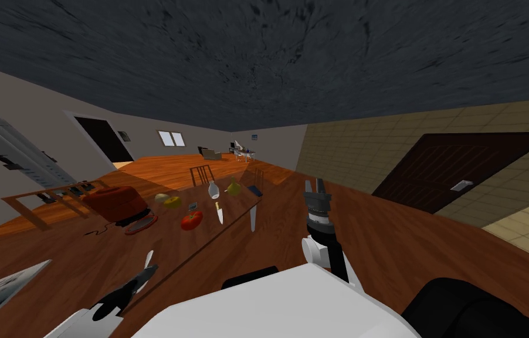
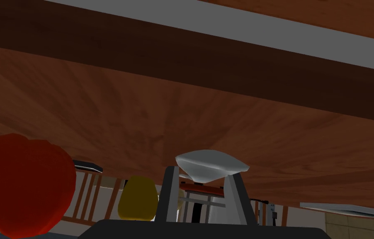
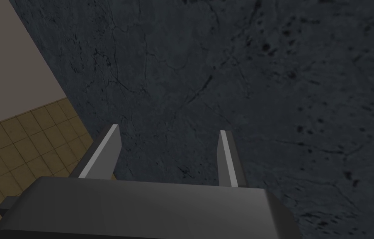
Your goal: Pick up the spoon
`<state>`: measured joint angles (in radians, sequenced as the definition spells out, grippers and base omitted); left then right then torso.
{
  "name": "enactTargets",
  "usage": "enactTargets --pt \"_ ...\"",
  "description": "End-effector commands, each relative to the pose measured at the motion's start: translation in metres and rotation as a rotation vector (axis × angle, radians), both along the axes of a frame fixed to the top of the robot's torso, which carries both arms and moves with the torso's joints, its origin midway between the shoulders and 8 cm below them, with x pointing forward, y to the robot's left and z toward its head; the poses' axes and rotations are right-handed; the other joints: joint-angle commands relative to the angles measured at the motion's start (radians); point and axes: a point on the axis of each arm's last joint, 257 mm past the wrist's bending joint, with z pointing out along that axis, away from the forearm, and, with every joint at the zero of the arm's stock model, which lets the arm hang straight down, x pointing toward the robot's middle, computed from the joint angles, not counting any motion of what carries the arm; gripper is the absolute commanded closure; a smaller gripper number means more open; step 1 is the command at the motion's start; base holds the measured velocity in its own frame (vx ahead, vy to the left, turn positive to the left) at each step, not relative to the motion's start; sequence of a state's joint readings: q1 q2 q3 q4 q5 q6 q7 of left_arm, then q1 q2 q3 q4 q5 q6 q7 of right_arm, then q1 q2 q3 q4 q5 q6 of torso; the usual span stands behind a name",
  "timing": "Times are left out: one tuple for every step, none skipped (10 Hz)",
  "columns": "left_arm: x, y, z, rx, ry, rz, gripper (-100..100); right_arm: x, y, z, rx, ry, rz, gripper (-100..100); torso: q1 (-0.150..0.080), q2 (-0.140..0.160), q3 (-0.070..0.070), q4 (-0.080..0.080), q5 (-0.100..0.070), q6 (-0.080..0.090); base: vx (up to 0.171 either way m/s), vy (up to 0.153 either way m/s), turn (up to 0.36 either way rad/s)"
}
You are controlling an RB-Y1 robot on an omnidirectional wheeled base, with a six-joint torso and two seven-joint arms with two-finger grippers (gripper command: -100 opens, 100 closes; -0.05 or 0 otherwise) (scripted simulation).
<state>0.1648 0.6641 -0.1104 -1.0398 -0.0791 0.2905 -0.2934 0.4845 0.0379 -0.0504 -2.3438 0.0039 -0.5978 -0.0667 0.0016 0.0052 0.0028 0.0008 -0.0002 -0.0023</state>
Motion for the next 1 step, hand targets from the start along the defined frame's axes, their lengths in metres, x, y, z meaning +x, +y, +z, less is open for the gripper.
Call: enactTargets --pt "0.0000 0.0000 0.0000 0.000 0.000 0.000 0 0.0000 0.0000 0.0000 0.000 0.000 0.000 0 0.000 0.000 0.000 0.000 0.000 0.000 -0.007 0.002 0.003"
